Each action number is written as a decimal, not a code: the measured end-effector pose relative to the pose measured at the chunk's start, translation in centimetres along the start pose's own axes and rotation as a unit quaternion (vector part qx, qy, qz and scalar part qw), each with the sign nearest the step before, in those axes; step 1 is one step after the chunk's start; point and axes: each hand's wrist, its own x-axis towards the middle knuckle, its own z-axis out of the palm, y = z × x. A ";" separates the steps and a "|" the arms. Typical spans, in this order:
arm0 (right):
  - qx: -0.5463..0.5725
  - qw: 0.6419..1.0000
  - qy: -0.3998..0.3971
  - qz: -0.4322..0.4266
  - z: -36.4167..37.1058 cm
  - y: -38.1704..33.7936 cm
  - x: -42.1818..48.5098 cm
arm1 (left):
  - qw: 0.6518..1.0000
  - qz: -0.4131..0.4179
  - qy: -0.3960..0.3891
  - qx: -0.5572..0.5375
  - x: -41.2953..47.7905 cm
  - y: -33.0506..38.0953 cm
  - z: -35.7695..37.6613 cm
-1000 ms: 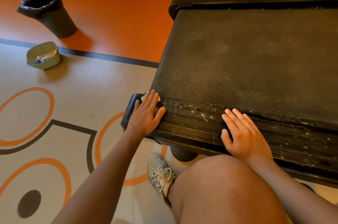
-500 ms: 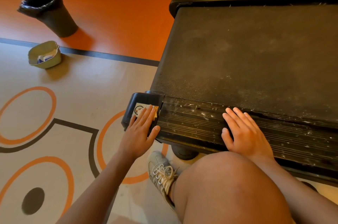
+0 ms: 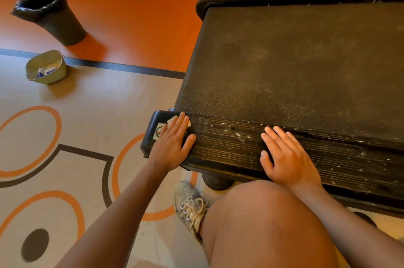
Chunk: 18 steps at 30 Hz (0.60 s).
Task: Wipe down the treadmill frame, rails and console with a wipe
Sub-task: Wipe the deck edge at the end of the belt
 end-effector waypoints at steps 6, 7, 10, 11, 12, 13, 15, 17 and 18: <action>-0.001 1.000 0.002 0.000 0.0 0.1 0.0 | 1.000 0.015 -0.008 -0.003 3.5 0.4 -0.6; -0.001 1.000 0.002 0.001 0.0 0.1 0.0 | 1.000 0.016 -0.007 -0.005 3.8 0.4 -0.6; 0.001 1.000 0.003 -0.002 0.0 0.0 0.0 | 1.000 0.026 -0.001 -0.003 3.3 0.4 -0.4; 0.002 1.000 0.004 -0.002 0.0 0.0 0.0 | 1.000 0.031 0.001 0.000 2.8 0.4 -0.2; 0.003 1.000 0.005 -0.002 0.0 0.1 0.0 | 0.999 0.035 0.002 0.004 2.3 0.3 0.0; 0.005 1.000 0.005 -0.003 0.0 0.0 0.0 | 0.999 0.036 0.003 0.008 1.7 0.2 0.2; 0.006 1.000 0.007 -0.004 0.0 0.1 -0.1 | 0.999 0.032 -0.001 0.011 0.5 0.1 0.3; 0.006 1.000 0.007 -0.004 0.0 0.1 0.0 | 1.000 0.024 -0.006 0.007 -0.8 0.1 0.5; 0.007 1.000 0.006 -0.004 0.0 0.1 0.0 | 1.000 0.020 -0.007 0.004 -1.5 0.3 0.6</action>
